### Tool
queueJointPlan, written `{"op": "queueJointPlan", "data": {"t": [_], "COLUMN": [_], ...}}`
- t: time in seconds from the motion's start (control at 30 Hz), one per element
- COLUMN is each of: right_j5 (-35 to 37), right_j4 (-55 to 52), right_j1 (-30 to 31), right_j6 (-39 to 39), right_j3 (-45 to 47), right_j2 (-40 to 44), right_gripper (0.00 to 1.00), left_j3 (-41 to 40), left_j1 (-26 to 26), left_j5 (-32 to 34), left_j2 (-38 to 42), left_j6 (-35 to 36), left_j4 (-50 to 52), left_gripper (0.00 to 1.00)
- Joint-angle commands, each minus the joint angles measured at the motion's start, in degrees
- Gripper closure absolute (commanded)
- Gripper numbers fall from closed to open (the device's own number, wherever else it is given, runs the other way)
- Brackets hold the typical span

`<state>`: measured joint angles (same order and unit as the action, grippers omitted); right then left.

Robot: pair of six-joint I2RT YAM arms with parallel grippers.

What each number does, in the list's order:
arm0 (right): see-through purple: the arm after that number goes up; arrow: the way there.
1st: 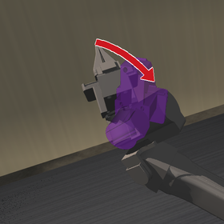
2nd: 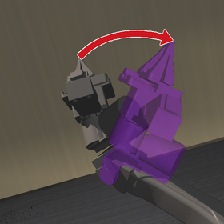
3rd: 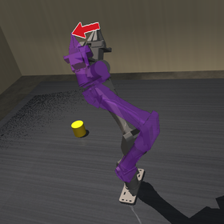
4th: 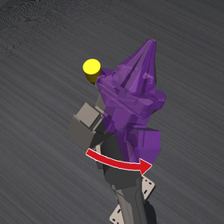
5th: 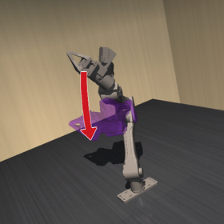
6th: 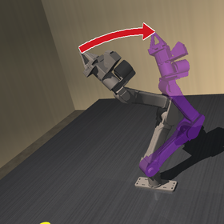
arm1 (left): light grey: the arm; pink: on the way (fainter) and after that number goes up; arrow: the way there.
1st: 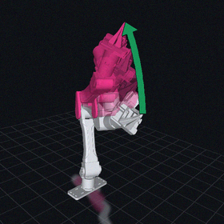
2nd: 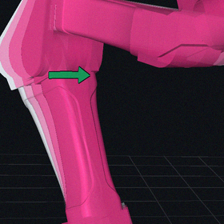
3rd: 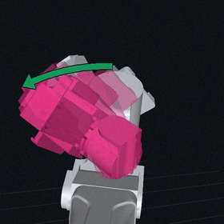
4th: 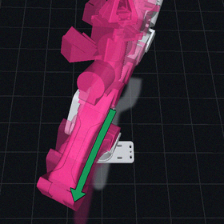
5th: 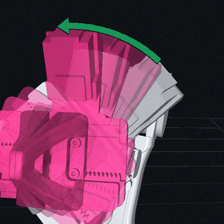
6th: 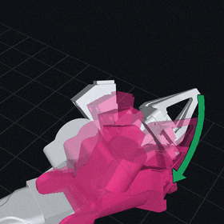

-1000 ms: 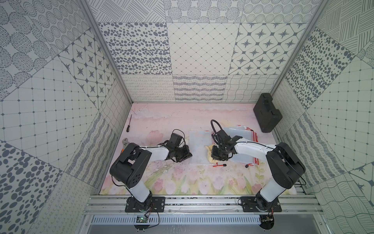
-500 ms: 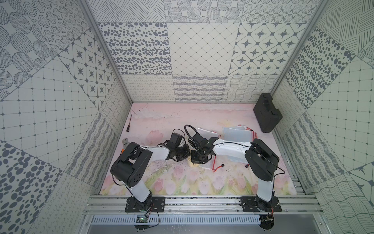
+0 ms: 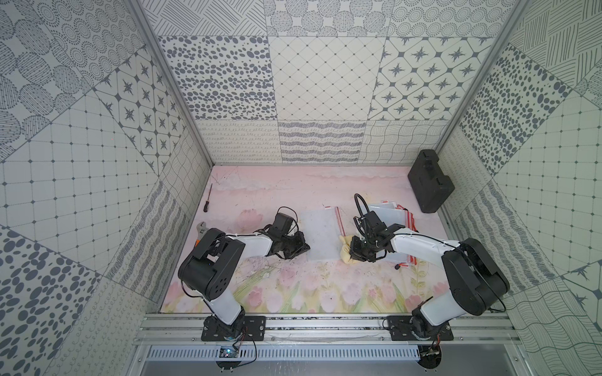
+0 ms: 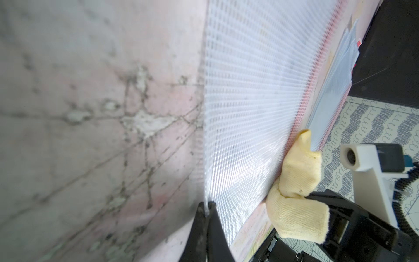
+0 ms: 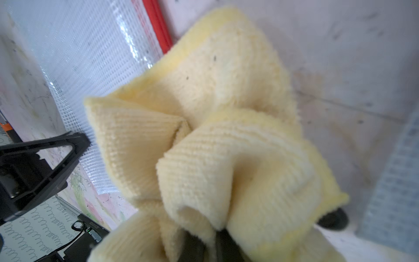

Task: Wipe the document bag
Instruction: Wipe the dirt from the document bag.

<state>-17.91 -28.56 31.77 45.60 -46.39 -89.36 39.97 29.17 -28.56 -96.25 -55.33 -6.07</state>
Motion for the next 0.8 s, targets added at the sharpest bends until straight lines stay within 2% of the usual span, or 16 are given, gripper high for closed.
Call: {"op": "queueJointPlan", "data": {"t": [0.0, 0.17, 0.23, 0.33, 0.47, 0.63, 0.77], "right_j5": [6.66, 1.51, -0.8, -1.69, 0.71, 1.68, 0.12], "right_j4": [-9.34, -6.35, -3.92, -1.73, -3.49, -5.5, -9.43], "right_j1": [6.25, 17.36, 19.25, 19.28, 14.52, 0.6, -1.65], "right_j6": [1.34, 3.77, 5.07, 6.23, 4.69, 0.34, -5.83], "right_j3": [-4.4, -21.62, -24.35, -22.89, -13.27, 3.24, 2.65], "right_j2": [-5.33, -18.58, -21.48, -21.74, -16.81, -3.96, 4.03], "right_gripper": [1.0, 1.0, 1.0, 1.0, 1.0, 1.0, 1.0], "left_j3": [0.31, 0.38, 0.38, 0.2, 0.57, 1.38, 4.63], "left_j1": [-0.87, -0.62, -0.61, -0.6, -0.6, -1.1, -1.48], "left_j5": [3.99, 3.29, 3.55, 4.53, 4.63, 4.56, 5.78], "left_j2": [-1.53, -1.93, -1.47, -0.7, -0.95, -1.53, 0.26], "left_j6": [1.05, 0.99, 1.48, 2.31, 3.36, 4.9, 8.72], "left_j4": [2.35, 2.32, 3.22, 4.73, 5.54, 6.8, 13.45], "left_gripper": [1.0, 1.0, 1.0, 1.0, 1.0, 1.0, 1.0]}}
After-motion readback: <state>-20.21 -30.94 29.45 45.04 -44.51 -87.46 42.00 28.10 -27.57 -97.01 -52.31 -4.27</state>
